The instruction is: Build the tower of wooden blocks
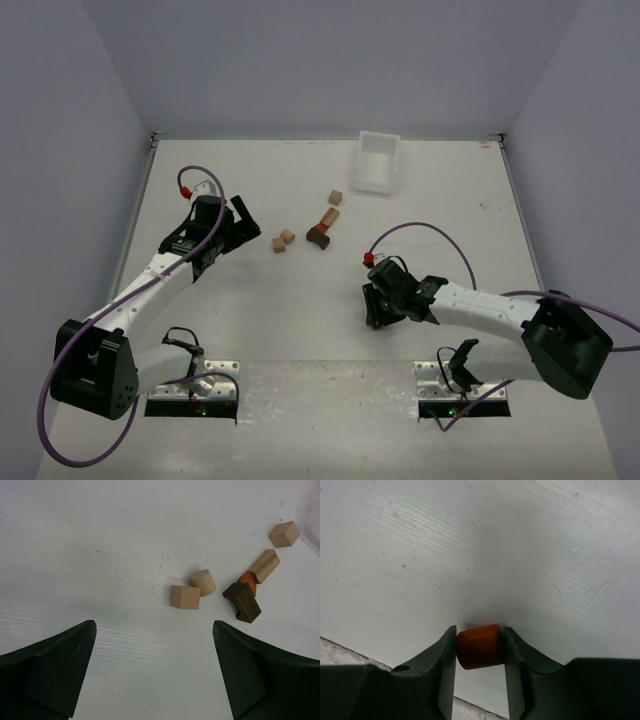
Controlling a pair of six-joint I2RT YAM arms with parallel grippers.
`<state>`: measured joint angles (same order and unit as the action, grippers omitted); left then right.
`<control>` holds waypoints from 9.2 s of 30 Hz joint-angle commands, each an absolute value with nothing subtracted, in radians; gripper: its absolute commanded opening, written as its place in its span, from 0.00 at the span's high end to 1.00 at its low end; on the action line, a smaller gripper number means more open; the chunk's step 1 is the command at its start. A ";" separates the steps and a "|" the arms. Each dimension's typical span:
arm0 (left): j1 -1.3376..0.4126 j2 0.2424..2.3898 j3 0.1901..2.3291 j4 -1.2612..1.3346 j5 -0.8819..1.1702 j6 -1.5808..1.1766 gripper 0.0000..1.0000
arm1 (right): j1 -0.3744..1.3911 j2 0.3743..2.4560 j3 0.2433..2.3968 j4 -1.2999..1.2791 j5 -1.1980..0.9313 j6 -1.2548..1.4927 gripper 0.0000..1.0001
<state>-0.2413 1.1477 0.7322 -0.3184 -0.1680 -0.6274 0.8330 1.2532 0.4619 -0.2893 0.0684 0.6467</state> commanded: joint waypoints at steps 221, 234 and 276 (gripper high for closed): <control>-0.612 1.945 1.432 -0.482 -0.280 -0.458 0.77 | 0.235 0.948 0.411 -0.184 0.207 0.655 0.01; -0.613 1.934 1.428 -0.489 -0.300 -0.471 0.55 | 0.233 0.967 0.414 -0.184 0.207 0.657 0.01; -0.370 1.917 1.364 -0.453 -0.148 -0.686 0.09 | 0.235 0.969 0.421 -0.207 0.232 0.658 0.01</control>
